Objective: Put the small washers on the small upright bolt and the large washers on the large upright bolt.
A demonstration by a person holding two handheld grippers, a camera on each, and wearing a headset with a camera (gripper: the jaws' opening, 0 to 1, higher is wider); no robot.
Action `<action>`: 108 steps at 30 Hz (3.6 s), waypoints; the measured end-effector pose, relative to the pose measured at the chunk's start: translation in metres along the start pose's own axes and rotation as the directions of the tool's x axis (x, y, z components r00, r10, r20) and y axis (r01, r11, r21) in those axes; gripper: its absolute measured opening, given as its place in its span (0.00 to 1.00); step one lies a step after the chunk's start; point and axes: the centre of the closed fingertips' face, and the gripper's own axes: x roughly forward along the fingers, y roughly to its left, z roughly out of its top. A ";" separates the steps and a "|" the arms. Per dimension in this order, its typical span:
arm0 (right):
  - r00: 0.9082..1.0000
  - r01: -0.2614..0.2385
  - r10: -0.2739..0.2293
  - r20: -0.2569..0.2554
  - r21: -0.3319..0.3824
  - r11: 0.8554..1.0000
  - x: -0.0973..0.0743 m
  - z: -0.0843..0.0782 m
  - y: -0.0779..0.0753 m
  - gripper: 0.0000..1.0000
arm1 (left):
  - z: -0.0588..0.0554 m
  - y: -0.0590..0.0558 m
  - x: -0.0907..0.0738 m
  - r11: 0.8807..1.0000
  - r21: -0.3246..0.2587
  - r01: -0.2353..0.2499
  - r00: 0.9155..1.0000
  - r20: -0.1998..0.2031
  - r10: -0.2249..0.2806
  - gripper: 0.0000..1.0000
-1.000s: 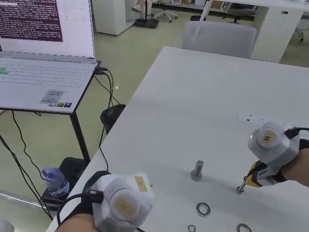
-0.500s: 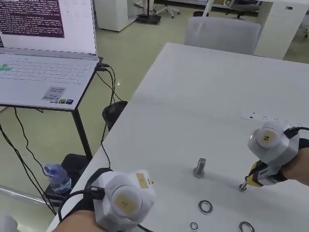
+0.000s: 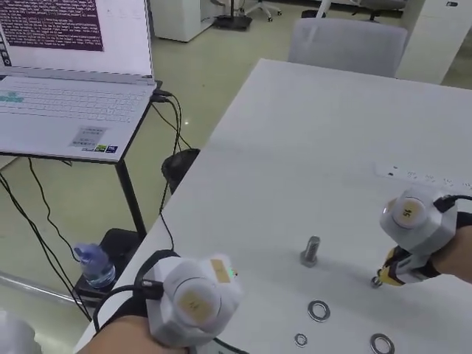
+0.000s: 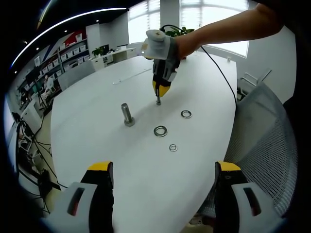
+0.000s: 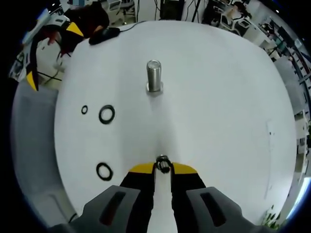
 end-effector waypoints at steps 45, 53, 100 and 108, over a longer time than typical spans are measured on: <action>0.999 -0.006 0.005 -0.036 -0.013 1.000 0.014 -0.002 0.008 0.13 | -0.012 -0.003 -0.009 1.000 -0.013 -0.007 1.000 -0.025 0.007 0.79; 1.000 -0.006 0.005 -0.029 -0.012 1.000 0.012 -0.003 0.008 0.19 | -0.011 -0.004 -0.011 1.000 -0.012 -0.010 1.000 -0.023 0.010 0.79; 0.994 -0.017 0.035 0.103 -0.172 0.985 -0.036 0.056 0.061 0.30 | 0.004 -0.005 -0.017 1.000 0.006 -0.007 1.000 0.013 0.007 0.83; 0.991 -0.028 0.052 0.120 -0.191 0.981 -0.043 0.061 0.083 0.30 | 0.005 -0.007 -0.019 1.000 -0.002 -0.006 1.000 0.025 0.006 0.84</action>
